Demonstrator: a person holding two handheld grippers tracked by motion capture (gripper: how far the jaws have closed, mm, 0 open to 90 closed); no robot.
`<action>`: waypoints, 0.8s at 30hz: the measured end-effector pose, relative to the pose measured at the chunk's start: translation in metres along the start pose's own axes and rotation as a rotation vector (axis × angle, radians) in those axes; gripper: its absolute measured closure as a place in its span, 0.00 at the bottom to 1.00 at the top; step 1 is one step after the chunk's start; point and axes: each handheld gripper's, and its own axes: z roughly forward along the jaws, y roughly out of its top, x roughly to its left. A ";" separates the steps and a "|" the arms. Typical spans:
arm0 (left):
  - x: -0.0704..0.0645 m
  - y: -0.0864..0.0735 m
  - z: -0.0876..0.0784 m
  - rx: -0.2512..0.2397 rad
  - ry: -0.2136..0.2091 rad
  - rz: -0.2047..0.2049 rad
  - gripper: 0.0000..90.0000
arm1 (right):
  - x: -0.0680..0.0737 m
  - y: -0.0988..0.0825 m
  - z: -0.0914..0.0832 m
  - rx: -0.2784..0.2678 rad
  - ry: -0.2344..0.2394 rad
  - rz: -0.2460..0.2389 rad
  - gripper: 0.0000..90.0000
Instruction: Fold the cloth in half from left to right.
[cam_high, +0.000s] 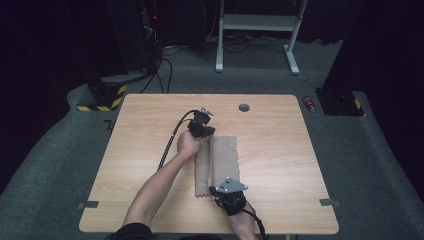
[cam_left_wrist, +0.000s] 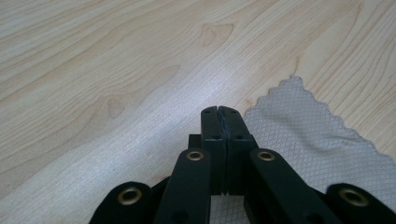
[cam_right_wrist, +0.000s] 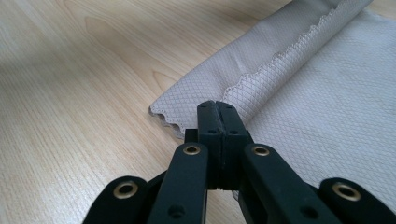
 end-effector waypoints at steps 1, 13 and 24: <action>-0.001 0.001 0.001 -0.004 0.000 -0.001 0.99 | -0.001 0.000 -0.001 0.000 -0.001 0.003 1.00; -0.011 0.005 0.009 0.005 -0.004 0.025 0.99 | -0.009 -0.010 -0.009 0.002 -0.022 0.023 1.00; -0.018 0.010 0.013 0.007 -0.011 0.044 0.99 | -0.014 -0.018 -0.016 0.000 -0.037 0.052 1.00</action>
